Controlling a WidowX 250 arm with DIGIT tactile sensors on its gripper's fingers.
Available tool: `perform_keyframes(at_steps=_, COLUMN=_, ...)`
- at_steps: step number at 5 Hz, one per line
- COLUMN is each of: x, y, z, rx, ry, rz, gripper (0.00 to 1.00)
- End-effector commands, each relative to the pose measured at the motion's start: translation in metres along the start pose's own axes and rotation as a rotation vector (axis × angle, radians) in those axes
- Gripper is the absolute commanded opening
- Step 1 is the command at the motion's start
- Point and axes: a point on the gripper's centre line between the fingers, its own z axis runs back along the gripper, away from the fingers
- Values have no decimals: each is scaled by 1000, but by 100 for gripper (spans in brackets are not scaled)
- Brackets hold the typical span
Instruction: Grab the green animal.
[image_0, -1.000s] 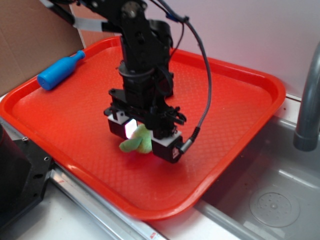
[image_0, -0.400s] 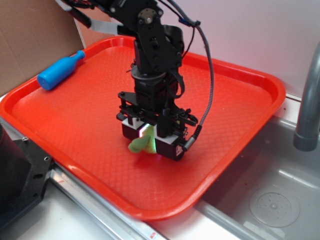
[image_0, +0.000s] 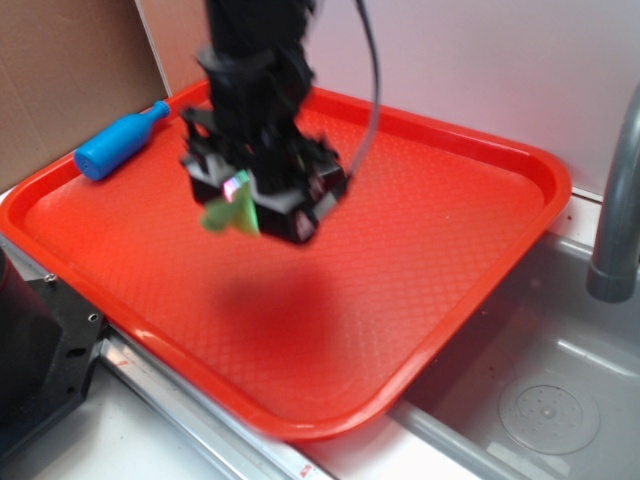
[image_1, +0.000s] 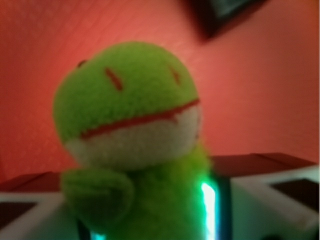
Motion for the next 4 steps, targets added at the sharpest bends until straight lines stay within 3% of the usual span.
perform_keyframes(at_steps=1, x=-5, y=49, z=72, rx=-136, ry=-104, rz=13, gripper=0)
perform_keyframes(at_steps=2, x=-10, y=78, z=93, rx=-163, ry=-123, rz=26, gripper=0)
perform_keyframes(at_steps=3, x=-17, y=96, z=106, rx=-139, ry=-145, rz=71, gripper=0)
perform_keyframes(at_steps=4, x=-19, y=92, z=103, rx=-101, ry=-127, rz=68, gripper=0)
